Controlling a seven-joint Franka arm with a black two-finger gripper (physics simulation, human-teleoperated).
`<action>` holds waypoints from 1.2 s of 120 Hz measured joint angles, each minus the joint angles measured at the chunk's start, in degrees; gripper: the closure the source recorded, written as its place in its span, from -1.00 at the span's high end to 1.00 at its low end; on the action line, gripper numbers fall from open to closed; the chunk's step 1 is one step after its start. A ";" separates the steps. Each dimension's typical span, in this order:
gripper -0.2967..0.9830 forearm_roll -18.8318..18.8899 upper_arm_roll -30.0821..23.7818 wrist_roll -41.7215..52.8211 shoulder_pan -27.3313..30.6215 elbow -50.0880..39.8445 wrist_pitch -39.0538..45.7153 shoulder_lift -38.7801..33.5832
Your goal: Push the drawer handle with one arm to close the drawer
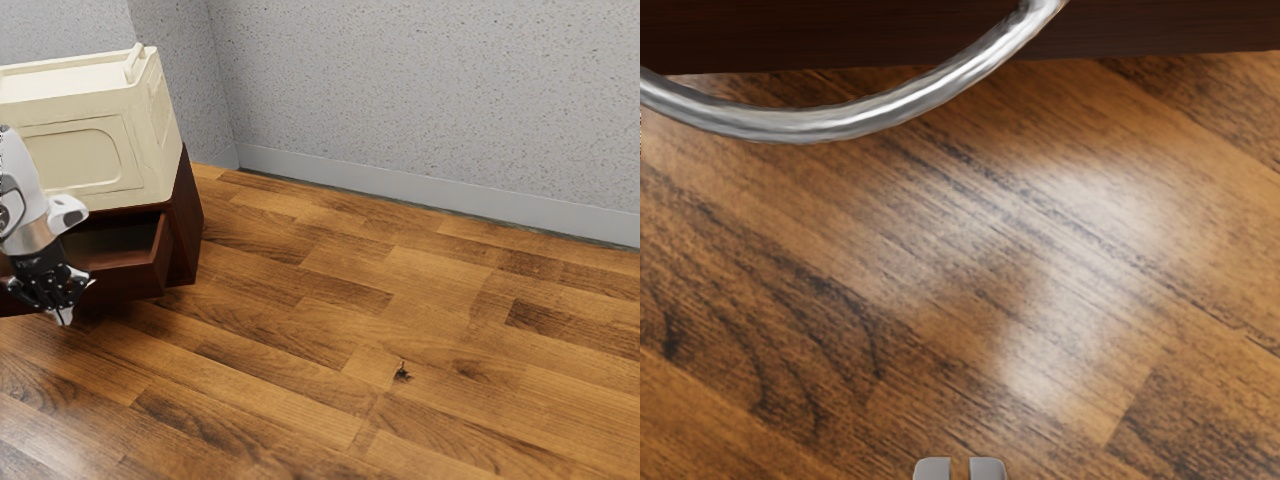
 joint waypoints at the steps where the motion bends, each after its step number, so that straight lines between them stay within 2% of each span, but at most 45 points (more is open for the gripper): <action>1: -0.67 0.08 0.00 -0.09 0.08 -0.01 0.36 0.20; 56: -0.69 3.03 2.92 -2.28 0.60 1.91 13.33 7.36; 99: -0.69 4.53 4.20 -2.73 0.59 6.54 16.01 11.78; 144: -0.69 4.51 4.33 -2.07 0.68 12.24 18.99 17.73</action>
